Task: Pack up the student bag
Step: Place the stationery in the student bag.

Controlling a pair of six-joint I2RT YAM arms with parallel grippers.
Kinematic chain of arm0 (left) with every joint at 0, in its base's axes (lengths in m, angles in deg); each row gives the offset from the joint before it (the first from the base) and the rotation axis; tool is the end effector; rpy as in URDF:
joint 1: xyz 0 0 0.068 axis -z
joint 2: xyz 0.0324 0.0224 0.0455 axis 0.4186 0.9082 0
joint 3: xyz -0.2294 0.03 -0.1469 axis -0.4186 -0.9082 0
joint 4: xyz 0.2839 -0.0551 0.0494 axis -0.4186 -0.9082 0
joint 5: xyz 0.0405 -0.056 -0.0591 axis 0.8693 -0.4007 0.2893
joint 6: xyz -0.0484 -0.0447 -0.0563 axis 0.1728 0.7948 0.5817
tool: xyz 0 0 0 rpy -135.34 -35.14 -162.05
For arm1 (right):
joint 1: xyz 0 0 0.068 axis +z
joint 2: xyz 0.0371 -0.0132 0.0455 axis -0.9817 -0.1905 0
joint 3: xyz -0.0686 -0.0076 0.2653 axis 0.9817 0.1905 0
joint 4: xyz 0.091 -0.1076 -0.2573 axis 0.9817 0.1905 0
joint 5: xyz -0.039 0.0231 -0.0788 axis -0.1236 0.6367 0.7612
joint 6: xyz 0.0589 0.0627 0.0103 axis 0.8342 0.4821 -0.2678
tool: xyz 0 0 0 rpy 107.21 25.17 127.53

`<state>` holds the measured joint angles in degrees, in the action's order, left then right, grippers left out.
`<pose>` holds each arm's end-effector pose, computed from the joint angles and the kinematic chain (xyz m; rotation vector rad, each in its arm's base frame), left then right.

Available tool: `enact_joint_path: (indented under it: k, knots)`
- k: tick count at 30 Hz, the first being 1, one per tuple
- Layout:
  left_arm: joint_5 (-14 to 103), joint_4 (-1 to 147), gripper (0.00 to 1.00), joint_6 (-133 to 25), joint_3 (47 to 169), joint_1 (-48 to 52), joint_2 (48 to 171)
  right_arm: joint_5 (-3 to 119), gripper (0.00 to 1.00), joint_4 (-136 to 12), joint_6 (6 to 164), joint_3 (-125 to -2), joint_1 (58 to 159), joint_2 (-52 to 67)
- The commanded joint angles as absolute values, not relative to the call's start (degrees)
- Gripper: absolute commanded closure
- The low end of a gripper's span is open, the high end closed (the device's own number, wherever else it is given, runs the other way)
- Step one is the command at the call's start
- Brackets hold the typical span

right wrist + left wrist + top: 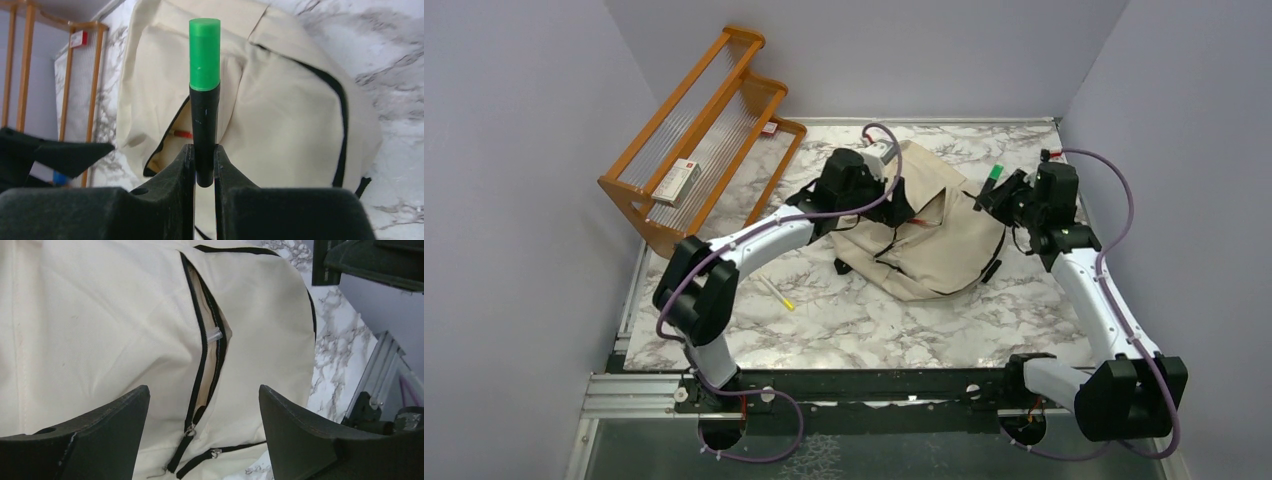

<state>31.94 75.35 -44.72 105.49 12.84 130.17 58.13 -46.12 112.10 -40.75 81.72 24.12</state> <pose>0.3487 -0.3024 0.2489 0.5442 2.0094 -1.0049 0.3225 0.0253 0.2836 0.4841 2.0508 0.5216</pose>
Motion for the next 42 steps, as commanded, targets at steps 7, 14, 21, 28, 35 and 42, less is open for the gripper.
enact_joint_path:
  k: [7,14,21,28,35,42]
  knots:
    - [50.8,57.3,0.22,-66.3,125.5,21.8,142.6,43.9,1.00,-47.4,115.5,-36.5,81.3,25.1]
    - [62.4,55.4,0.23,-73.0,130.9,23.8,147.6,45.3,1.00,-45.9,113.9,-36.7,81.3,25.7]
    - [64.9,54.2,0.31,-73.2,134.0,24.3,151.5,43.6,1.00,-47.7,115.5,-35.0,81.3,25.5]
    - [67.2,53.9,0.43,-73.3,135.1,24.9,152.6,41.3,1.00,-49.1,116.4,-34.0,81.4,25.0]
    - [67.1,53.9,0.66,-72.2,134.6,25.1,151.3,34.7,1.00,-51.9,119.0,-32.4,81.4,22.9]
    - [67.1,54.0,0.84,-71.5,134.9,25.1,150.2,29.3,0.99,-54.5,120.8,-31.3,81.4,18.5]
